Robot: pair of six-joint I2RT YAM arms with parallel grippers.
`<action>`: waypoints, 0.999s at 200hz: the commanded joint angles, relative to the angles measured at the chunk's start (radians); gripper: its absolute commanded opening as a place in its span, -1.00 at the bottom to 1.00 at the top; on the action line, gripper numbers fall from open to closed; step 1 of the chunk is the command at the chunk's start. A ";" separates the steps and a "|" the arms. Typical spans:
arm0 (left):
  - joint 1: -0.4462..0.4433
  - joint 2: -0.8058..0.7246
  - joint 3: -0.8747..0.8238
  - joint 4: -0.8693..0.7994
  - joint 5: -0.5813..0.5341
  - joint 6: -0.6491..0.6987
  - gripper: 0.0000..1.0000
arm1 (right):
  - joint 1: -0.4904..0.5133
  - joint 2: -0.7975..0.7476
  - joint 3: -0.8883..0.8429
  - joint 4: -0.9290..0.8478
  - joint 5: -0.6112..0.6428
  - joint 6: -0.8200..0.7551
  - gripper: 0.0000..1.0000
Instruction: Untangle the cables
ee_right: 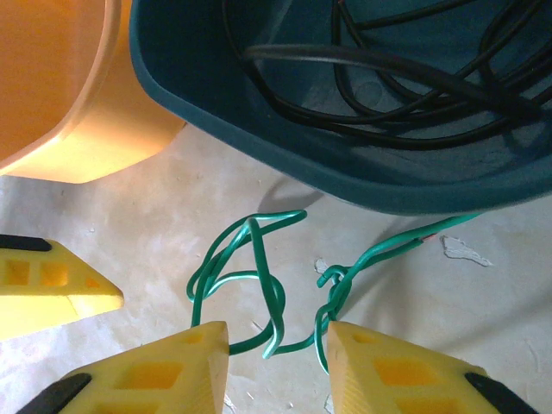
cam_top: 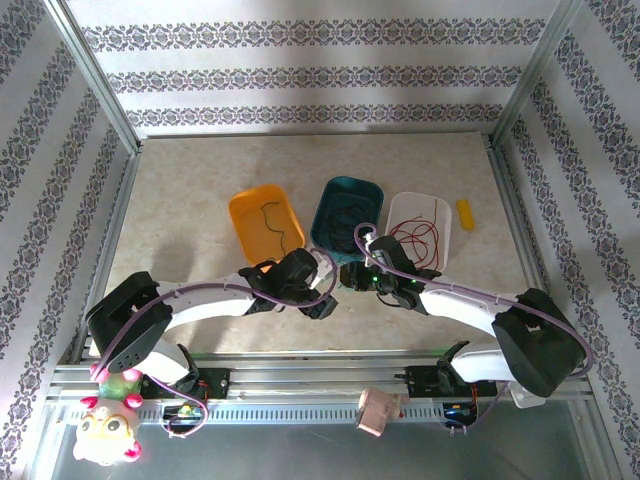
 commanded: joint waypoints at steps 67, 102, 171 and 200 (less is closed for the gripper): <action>0.020 -0.064 -0.065 0.002 -0.004 -0.020 0.61 | -0.003 0.093 0.072 0.088 -0.017 -0.028 -0.81; 0.021 -0.065 -0.058 0.023 -0.009 -0.022 0.60 | -0.004 0.043 0.048 0.086 -0.043 -0.034 -1.00; 0.035 -0.034 -0.002 0.071 -0.003 -0.022 0.51 | -0.063 -0.245 -0.074 0.057 -0.249 0.011 -1.00; 0.042 -0.056 -0.002 0.127 0.078 -0.019 0.50 | -0.123 -0.359 -0.122 0.054 -0.302 0.075 -1.00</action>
